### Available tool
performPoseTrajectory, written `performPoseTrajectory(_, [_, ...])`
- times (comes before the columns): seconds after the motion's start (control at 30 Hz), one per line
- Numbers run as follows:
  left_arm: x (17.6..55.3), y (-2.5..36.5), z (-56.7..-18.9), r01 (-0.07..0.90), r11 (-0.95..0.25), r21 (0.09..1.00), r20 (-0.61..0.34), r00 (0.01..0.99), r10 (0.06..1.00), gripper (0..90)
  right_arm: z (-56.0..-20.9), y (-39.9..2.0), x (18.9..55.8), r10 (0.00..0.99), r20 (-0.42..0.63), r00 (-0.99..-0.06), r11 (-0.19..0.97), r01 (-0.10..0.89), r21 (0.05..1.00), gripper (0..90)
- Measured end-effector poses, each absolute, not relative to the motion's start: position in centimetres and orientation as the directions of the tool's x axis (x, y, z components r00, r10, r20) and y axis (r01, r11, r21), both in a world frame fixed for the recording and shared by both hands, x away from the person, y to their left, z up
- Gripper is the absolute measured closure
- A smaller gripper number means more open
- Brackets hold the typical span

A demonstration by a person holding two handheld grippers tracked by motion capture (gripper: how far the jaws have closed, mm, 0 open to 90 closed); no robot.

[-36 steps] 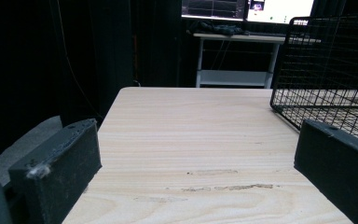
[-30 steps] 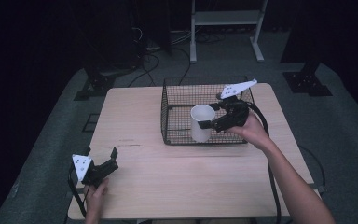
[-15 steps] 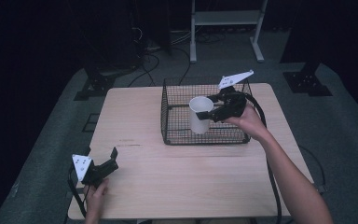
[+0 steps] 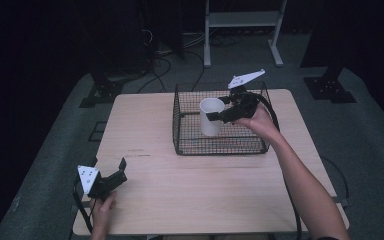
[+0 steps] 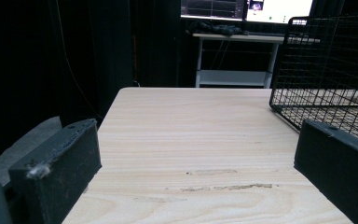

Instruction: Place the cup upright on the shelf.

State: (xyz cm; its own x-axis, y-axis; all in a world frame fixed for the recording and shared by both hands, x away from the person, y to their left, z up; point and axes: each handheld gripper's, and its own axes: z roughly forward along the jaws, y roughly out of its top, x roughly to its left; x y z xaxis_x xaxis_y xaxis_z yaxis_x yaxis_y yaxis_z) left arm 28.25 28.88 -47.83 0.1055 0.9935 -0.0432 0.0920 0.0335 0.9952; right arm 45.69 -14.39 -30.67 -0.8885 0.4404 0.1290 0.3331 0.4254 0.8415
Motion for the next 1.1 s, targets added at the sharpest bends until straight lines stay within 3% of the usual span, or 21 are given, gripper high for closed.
performPoseTrajectory(0.77, [28.3,28.9,-47.8,0.091,0.036,0.995,-0.045,0.106,0.993,0.0,-32.0,-13.1,49.3,0.478,0.155,-0.864,0.422,0.381,0.822,18.4])
performPoseTrajectory(1.1, [28.3,28.9,-47.8,0.090,0.036,0.995,-0.046,0.107,0.993,0.0,-34.1,-12.9,51.0,0.504,0.182,-0.844,0.420,0.424,0.803,18.4])
